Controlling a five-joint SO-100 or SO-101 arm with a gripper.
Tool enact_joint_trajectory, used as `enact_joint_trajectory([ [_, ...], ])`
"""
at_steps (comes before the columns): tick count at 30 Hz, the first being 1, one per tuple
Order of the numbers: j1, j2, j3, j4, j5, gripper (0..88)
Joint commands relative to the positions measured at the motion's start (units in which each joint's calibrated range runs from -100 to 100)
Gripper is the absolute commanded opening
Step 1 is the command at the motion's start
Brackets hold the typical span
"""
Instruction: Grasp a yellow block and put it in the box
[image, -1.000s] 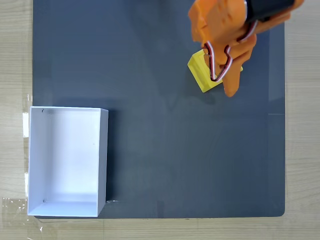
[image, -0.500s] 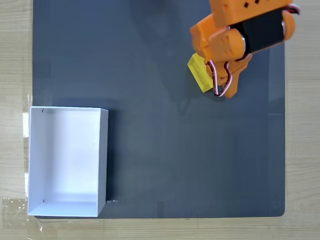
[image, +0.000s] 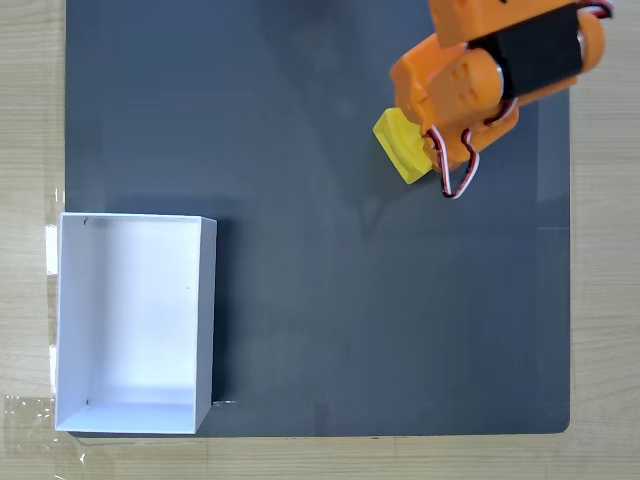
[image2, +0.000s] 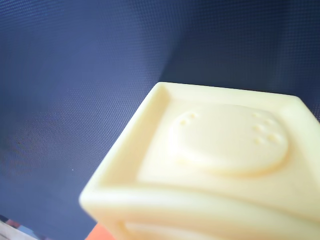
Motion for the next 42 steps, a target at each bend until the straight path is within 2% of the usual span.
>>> enact_joint_trajectory([
  [1, 2.0, -8.1, -5.6, -2.7, -0.6, 20.0],
  [10, 15.3, -18.3, -18.8, -19.8, -7.3, 20.0],
  [20, 33.0, -11.2, -20.3, -36.3, -7.2, 20.0],
  [25, 37.8, -2.5, -24.0, -37.1, -6.6, 20.0],
  [38, 43.3, 13.8, -26.2, -37.8, -5.1, 20.1],
  [40, 43.3, 14.6, -26.4, -37.7, -4.2, 22.5],
  [42, 43.3, 14.9, -26.4, -37.7, -3.7, 29.1],
])
